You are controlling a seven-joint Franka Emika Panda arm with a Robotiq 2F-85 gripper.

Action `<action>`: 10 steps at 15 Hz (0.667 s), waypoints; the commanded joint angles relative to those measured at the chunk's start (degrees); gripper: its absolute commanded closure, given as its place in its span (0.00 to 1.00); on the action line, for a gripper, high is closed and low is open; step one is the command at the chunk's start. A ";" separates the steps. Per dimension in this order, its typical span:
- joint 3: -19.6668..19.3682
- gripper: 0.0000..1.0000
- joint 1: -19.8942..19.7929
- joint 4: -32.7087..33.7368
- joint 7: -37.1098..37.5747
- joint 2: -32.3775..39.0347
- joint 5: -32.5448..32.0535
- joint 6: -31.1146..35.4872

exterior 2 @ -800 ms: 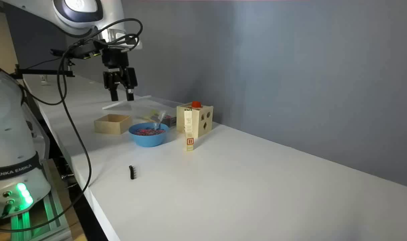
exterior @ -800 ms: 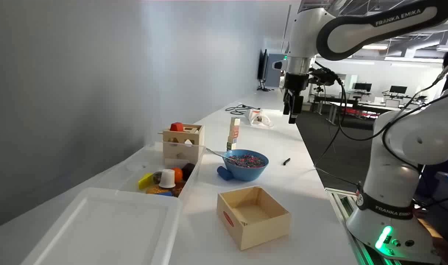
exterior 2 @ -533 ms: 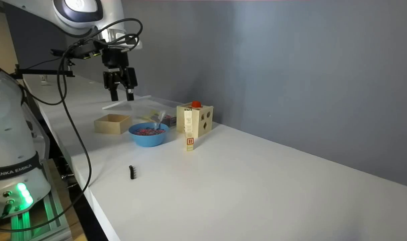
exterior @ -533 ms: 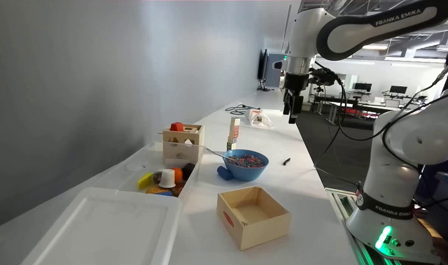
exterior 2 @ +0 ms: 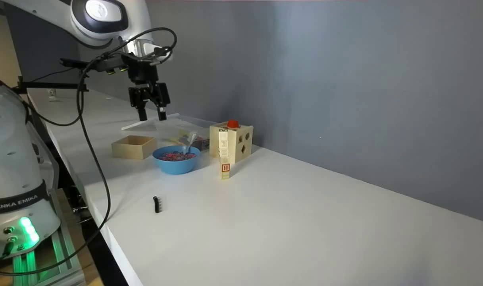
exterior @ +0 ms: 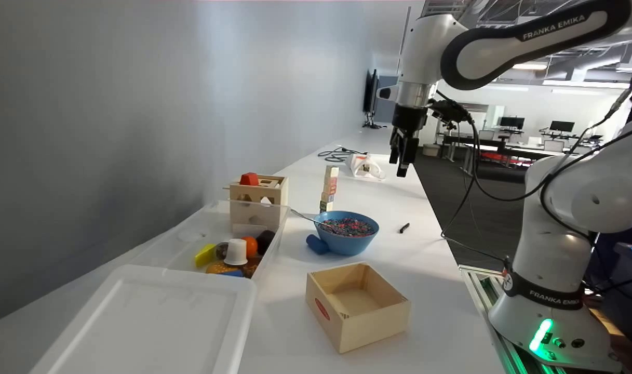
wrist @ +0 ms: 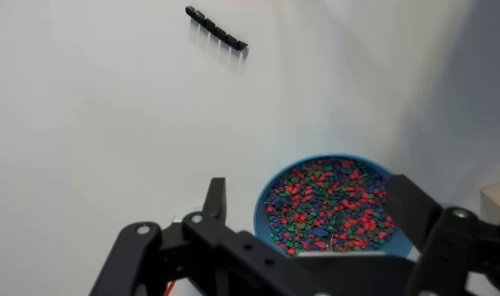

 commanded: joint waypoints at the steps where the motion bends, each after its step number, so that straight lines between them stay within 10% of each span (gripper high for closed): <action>1: -2.65 0.00 4.50 4.62 -4.28 11.71 3.88 3.79; 10: -1.39 0.00 5.72 12.60 -9.84 24.90 9.23 2.67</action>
